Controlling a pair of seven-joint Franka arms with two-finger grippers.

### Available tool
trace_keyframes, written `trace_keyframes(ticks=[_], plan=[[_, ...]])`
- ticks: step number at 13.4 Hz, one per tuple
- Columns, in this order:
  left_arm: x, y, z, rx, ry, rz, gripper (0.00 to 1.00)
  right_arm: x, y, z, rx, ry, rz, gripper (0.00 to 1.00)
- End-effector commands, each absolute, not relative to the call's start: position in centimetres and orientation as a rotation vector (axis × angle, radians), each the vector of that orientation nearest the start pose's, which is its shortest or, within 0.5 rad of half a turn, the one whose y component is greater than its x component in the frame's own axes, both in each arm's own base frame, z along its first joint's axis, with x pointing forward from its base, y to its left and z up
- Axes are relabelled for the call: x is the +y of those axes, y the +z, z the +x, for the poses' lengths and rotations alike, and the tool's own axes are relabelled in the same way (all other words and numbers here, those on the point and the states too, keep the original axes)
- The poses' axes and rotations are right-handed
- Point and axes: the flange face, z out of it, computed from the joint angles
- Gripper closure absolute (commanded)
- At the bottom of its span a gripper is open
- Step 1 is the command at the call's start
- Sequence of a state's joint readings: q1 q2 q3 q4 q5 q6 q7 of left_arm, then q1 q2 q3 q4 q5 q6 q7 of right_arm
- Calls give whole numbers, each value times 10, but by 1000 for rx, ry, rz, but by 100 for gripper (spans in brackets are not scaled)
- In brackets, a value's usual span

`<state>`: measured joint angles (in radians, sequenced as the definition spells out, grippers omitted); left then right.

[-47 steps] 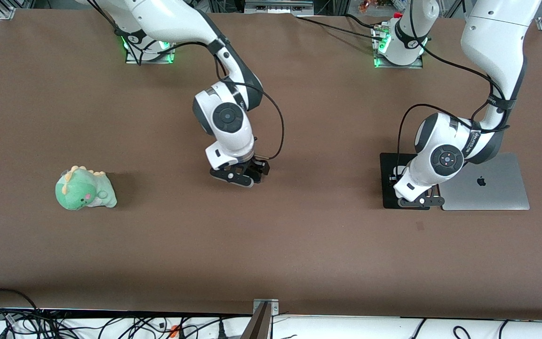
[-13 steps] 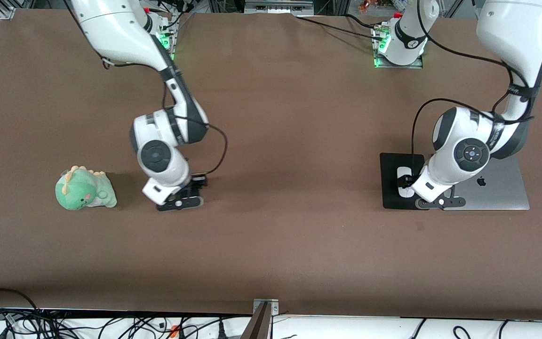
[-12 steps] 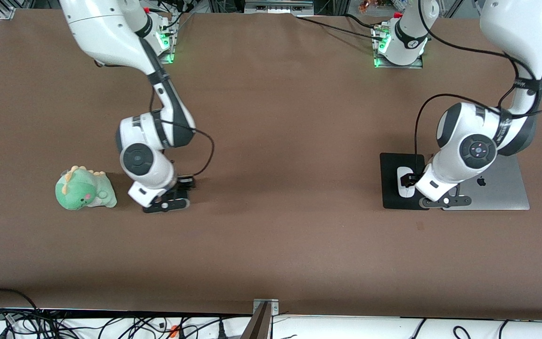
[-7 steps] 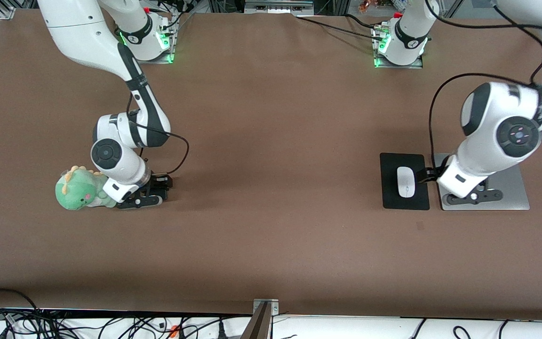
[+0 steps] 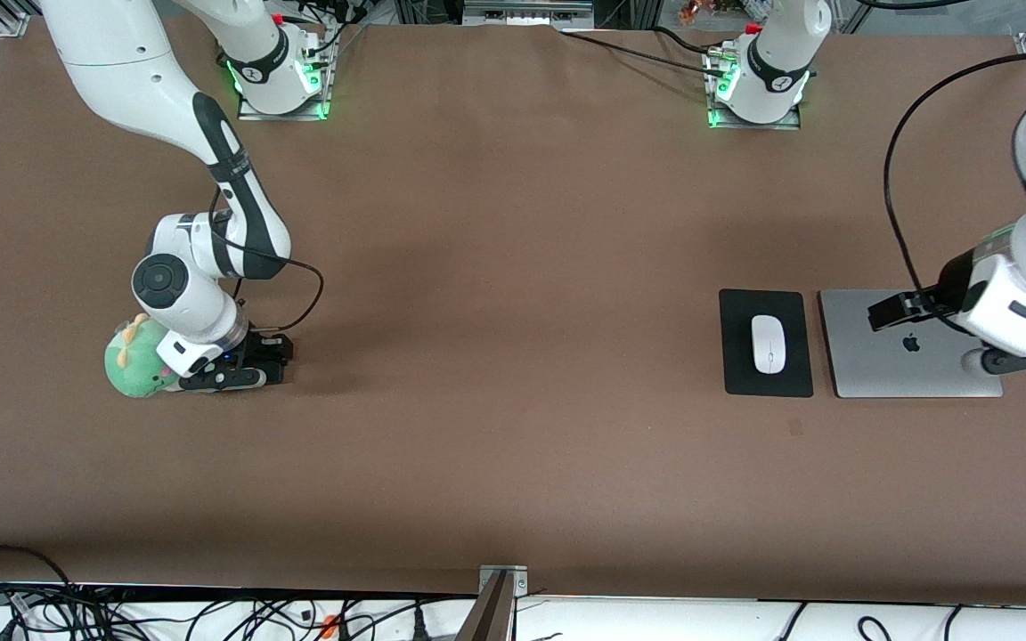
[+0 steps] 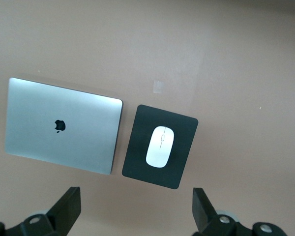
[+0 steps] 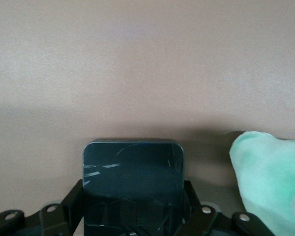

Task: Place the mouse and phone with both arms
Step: 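Lower the phone beside the green toy and open the right gripper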

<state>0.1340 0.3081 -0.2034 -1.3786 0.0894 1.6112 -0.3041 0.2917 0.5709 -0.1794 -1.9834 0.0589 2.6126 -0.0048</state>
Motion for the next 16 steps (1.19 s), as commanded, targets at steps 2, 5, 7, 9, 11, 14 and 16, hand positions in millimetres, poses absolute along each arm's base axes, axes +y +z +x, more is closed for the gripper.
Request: trace_keyframes(ticks=[2, 5, 7, 9, 11, 14, 16], plan=[[-3, 586, 641, -391, 73, -3108, 0, 69, 187, 612, -79, -131, -3147, 0], [-3, 620, 624, -396, 8, -3103, 0, 72, 199, 618, -46, -120, -3123, 0], [-6, 626, 616, -387, 37, -3096, 0, 78, 228, 633, 7, -42, -3075, 0], [-7, 636, 610, -387, 23, -3094, 0, 81, 264, 645, 16, 22, -3039, 0], [-10, 636, 608, -378, 39, -3096, 0, 75, 308, 652, 16, 67, -3023, 0], [-14, 647, 596, -331, 35, -3095, 0, 60, 374, 642, 39, 164, -2996, 0], [-14, 648, 591, -283, 66, -3097, 0, 48, 414, 636, 45, 160, -2993, 0]])
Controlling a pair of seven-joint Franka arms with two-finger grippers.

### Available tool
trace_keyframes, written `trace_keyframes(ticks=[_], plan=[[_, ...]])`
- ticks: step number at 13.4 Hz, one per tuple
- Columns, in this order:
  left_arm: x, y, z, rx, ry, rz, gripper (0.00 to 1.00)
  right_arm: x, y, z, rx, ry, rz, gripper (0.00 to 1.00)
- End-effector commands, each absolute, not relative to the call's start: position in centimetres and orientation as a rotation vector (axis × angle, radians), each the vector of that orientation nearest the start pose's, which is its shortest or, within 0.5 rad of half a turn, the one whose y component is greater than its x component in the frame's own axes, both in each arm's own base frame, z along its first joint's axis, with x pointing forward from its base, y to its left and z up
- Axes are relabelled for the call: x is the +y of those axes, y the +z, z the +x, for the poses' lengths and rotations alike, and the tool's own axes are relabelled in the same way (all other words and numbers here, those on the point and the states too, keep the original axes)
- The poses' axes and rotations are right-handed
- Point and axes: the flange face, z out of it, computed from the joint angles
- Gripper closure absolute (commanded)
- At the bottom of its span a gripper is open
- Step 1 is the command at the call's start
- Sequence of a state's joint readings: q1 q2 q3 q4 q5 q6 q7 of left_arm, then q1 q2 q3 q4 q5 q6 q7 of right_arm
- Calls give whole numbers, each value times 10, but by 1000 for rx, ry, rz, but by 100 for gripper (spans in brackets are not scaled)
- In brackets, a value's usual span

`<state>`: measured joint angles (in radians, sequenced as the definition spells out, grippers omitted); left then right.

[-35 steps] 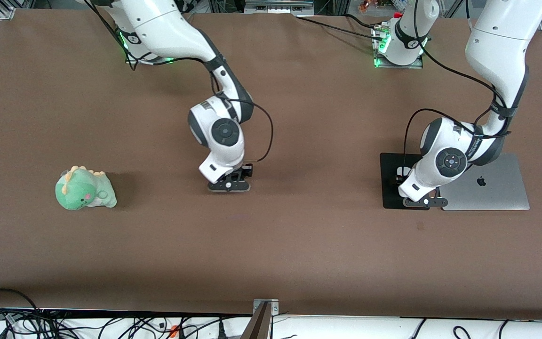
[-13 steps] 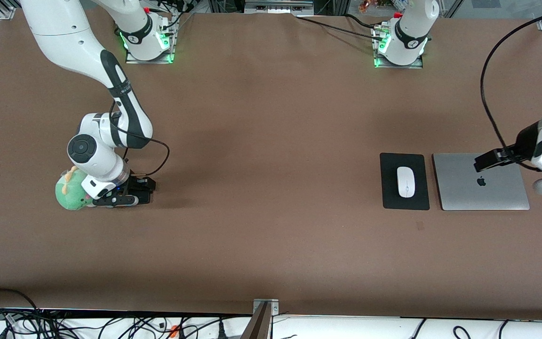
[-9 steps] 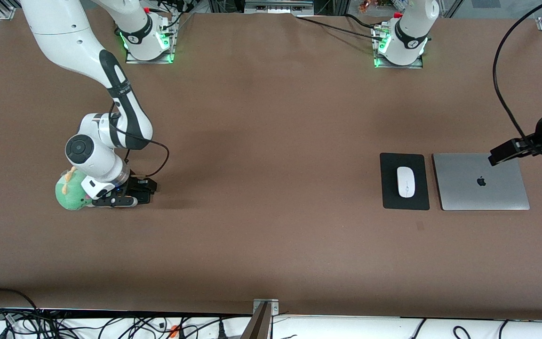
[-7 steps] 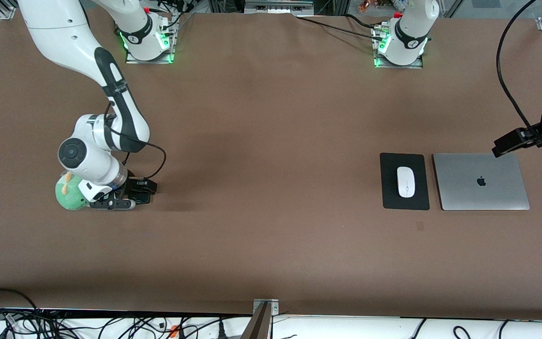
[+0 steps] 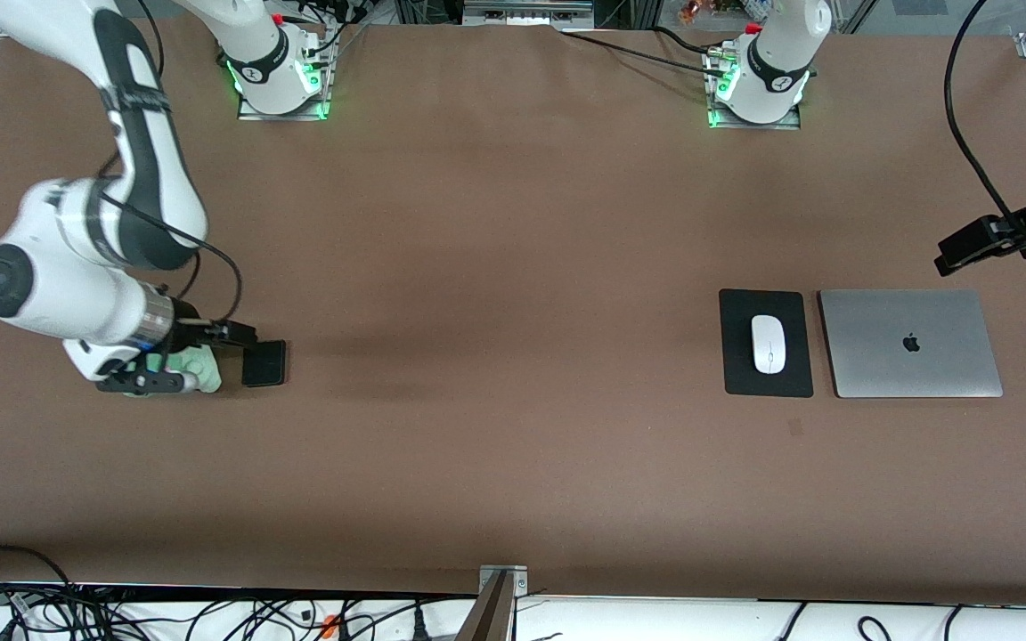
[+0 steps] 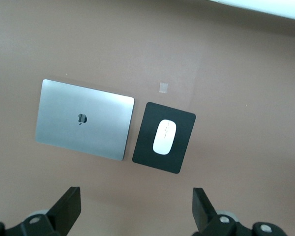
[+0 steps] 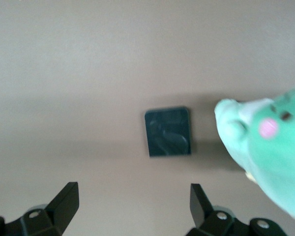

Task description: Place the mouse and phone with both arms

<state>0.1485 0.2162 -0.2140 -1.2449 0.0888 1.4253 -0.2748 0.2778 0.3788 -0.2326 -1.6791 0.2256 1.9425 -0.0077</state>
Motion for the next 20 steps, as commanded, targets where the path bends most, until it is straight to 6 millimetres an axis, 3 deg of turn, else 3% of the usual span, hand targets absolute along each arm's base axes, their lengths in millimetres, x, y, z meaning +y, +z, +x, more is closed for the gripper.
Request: trace_keyframes(ticks=[1, 4, 7, 10, 14, 16, 20], plan=[[-15, 648, 591, -281, 68, -3097, 0, 38, 431, 637, 55, 158, -2994, 0], [-22, 652, 588, -262, 66, -3098, 0, 21, 488, 646, 74, 165, -3000, 0], [-33, 655, 574, -247, 68, -3125, 0, 5, 508, 646, 107, 116, -3002, 0], [-36, 652, 567, -248, 76, -3119, 0, -5, 541, 628, 118, 106, -3032, 0], [-39, 640, 555, -246, 34, -3122, 0, 5, 582, 611, 162, 14, -3118, 0], [-36, 634, 552, -252, 20, -3122, 0, 11, 590, 607, 167, -3, -3115, 0], [-43, 631, 559, -238, 25, -3123, 0, 1, 617, 590, 141, -24, -3121, 0]])
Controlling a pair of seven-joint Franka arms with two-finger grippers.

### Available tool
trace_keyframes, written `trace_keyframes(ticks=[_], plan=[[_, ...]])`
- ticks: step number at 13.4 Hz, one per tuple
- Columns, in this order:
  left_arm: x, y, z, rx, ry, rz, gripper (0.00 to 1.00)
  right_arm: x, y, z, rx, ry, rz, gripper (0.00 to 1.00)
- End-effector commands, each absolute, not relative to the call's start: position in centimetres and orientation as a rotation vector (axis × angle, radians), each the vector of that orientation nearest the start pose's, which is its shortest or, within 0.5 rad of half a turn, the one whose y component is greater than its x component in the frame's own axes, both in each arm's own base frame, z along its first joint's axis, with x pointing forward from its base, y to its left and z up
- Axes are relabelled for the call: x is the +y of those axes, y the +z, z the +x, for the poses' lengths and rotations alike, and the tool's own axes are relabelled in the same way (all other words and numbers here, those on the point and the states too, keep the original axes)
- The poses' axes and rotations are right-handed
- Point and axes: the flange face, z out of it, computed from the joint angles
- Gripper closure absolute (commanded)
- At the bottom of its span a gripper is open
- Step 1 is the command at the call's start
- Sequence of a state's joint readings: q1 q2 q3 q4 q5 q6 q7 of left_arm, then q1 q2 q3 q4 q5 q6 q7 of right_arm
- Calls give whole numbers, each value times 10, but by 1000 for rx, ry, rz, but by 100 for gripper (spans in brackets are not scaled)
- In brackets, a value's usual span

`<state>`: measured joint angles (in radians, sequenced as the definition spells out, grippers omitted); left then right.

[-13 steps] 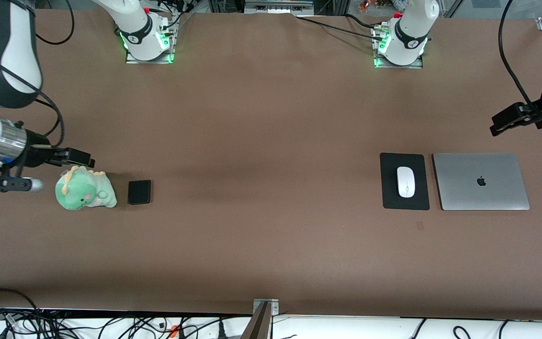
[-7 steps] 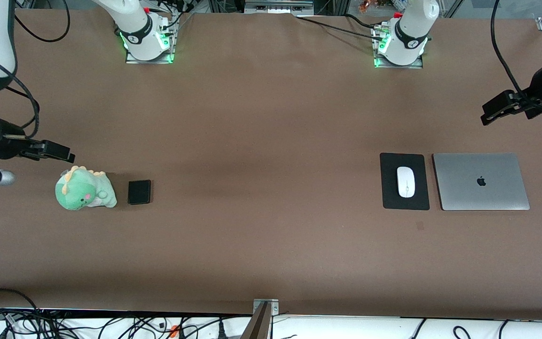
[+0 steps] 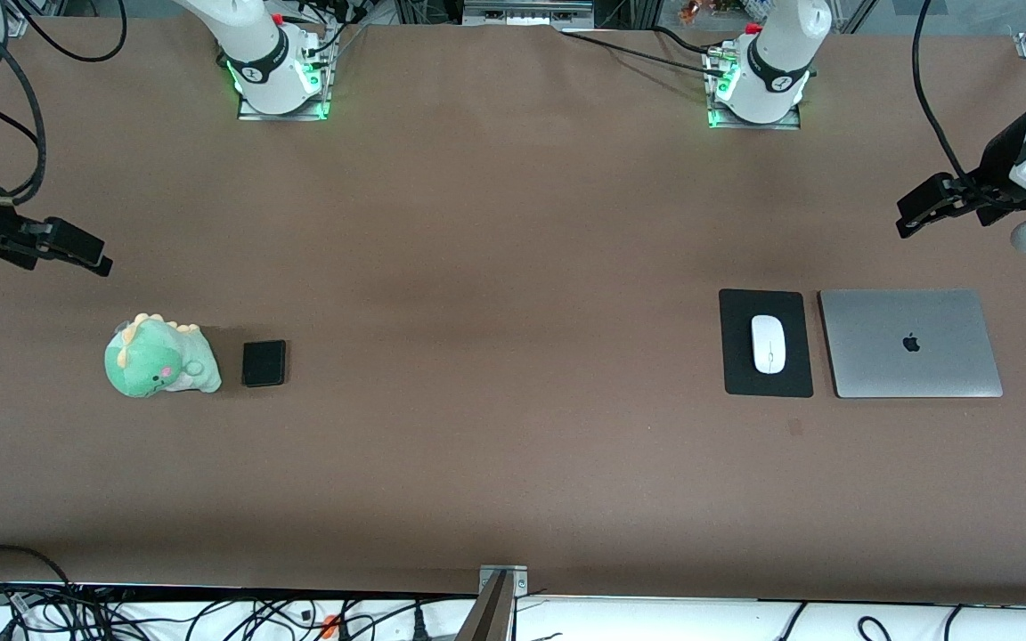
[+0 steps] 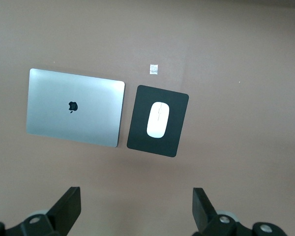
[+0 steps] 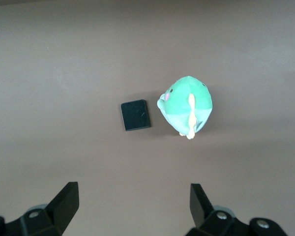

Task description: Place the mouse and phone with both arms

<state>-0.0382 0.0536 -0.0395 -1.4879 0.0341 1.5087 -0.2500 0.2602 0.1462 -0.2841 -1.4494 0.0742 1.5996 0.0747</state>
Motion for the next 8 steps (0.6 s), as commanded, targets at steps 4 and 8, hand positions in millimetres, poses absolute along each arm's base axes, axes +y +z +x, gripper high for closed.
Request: trace_keyframes(ticks=[4, 8], plan=[[-49, 631, 558, -217, 27, -3125, 0, 2, 619, 596, 133, -41, -3151, 0], [-50, 625, 560, -108, 43, -3138, 0, 2, 621, 595, 134, -39, -3150, 0]])
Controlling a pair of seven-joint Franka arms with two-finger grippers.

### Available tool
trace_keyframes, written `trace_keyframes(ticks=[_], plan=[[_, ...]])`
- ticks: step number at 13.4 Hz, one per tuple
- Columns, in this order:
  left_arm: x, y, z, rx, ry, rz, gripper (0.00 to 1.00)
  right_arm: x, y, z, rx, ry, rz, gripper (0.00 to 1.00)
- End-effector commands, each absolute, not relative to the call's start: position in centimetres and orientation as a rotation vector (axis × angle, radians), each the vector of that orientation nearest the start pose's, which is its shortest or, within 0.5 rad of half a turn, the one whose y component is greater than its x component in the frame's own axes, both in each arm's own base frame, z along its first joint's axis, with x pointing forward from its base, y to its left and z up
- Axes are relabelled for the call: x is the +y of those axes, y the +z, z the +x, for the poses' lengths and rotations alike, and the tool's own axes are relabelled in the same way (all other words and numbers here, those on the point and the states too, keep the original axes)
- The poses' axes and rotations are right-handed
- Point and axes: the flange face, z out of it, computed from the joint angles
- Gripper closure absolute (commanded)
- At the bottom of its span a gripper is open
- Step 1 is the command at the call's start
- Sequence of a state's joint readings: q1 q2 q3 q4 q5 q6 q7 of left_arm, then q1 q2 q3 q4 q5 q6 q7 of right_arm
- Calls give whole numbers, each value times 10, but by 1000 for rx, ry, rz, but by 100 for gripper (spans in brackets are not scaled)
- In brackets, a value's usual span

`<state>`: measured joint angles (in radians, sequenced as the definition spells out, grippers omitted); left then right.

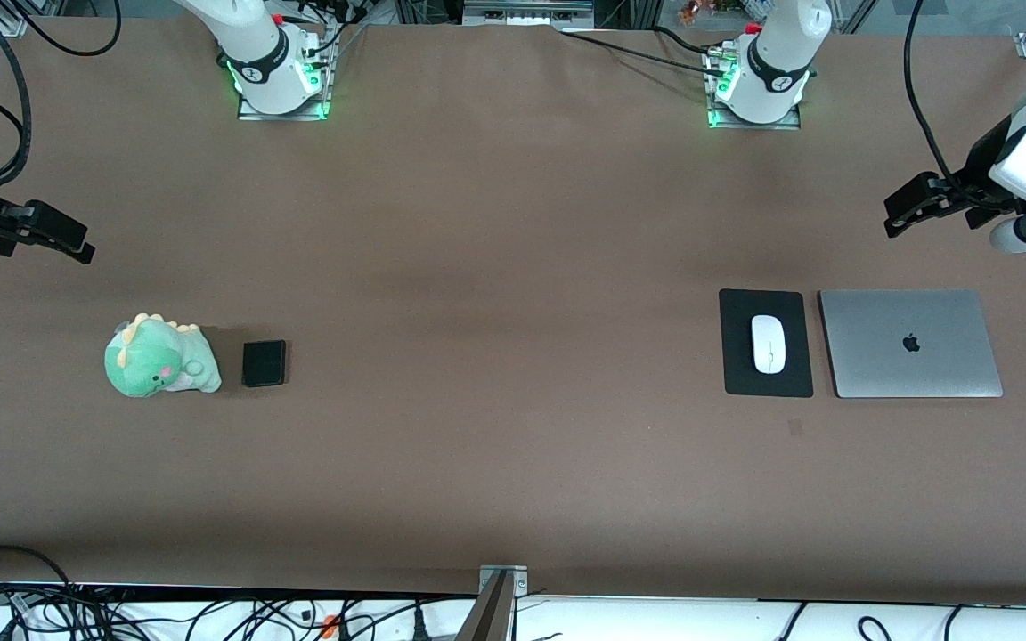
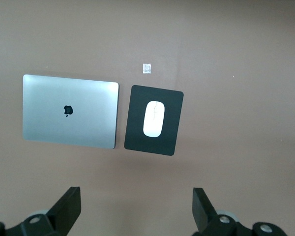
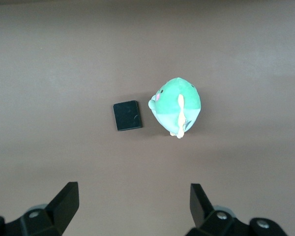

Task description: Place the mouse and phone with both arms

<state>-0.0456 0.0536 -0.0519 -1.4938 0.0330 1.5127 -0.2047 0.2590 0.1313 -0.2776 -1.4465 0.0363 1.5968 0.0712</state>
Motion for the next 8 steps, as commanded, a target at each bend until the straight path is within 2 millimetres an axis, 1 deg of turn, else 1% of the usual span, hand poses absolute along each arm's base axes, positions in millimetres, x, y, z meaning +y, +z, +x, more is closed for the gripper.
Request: trace_keyframes(ticks=[1, 5, 6, 8], plan=[[-52, 624, 560, -104, 46, -3138, 0, 3, 622, 594, 138, -39, -3149, 0], [-54, 623, 560, -94, 53, -3137, 0, 6, 623, 593, 143, -38, -3146, 0], [-53, 625, 560, -92, 46, -3138, 0, 7, 623, 593, 143, -38, -3146, 0], [-53, 626, 559, -24, 48, -3140, 0, 5, 623, 594, 141, -41, -3145, 0]])
